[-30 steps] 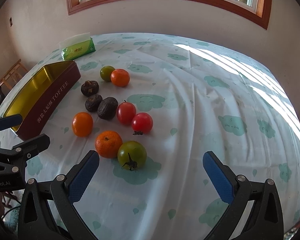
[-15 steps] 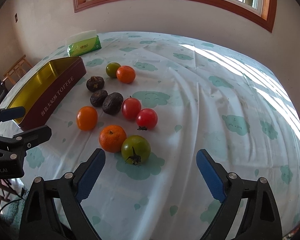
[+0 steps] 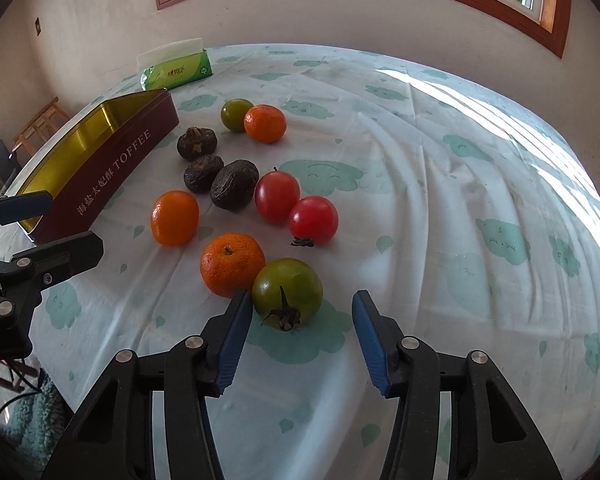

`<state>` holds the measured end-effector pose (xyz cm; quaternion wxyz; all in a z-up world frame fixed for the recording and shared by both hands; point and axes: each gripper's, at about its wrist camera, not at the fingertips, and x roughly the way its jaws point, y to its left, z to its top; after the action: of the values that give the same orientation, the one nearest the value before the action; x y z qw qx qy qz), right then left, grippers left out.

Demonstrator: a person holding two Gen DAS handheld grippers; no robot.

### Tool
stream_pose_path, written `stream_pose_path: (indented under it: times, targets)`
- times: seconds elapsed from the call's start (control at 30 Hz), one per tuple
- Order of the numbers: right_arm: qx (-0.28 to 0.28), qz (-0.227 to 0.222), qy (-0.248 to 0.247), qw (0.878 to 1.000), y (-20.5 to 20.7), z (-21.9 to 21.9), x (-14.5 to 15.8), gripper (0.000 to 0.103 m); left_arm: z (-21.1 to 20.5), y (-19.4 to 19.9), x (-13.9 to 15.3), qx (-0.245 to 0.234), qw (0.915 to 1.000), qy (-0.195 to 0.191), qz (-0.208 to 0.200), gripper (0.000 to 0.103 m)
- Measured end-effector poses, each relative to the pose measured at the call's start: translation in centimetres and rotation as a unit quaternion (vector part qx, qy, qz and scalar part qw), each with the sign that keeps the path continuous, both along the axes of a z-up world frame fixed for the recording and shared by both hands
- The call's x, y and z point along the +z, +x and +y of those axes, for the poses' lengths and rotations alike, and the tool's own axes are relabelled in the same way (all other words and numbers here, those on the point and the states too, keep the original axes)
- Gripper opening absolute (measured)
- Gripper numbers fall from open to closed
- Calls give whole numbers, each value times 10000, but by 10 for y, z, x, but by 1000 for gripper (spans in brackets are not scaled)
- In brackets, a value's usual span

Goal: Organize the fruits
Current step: 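Close the right tool around the green tomato, then close the left tool around the mandarin orange beside the dark fruits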

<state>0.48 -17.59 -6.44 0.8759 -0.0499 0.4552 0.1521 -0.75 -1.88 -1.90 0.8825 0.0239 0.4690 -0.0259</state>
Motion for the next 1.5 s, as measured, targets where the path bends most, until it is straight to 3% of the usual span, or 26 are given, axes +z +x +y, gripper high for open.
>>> stream_pose_path:
  times: [0.3,0.4,0.63,0.9,1.07,1.33,1.5]
  targets:
    - [14,-21,120,9999,3,1,-2,44,-6,10,-4,-57,10000,-12,44,85]
    - [66,7,215,9997,3,1,-2,37,-8,14,-5,-86,9999,-55,79,84]
    - [38,-9,305,9995,1,-2,-2,37,-12,20,-9,-111,9998,-47,142,84]
    - [-391,-150,211,9989,5,-23,4,36,-15,26,-13,-151,9996,-103,203,84]
    - [-637,-184,107,9977,8,-40,3,36,-18,34,-17,-149,9992,-211,320,76]
    - [-686,-121,86,9975,14,-46,-3,36,-24,44,-26,-221,9989,-155,387,75]
    - [-697,-95,131,9974,16,-45,-5,37,-24,49,-33,-233,9982,-207,514,62]
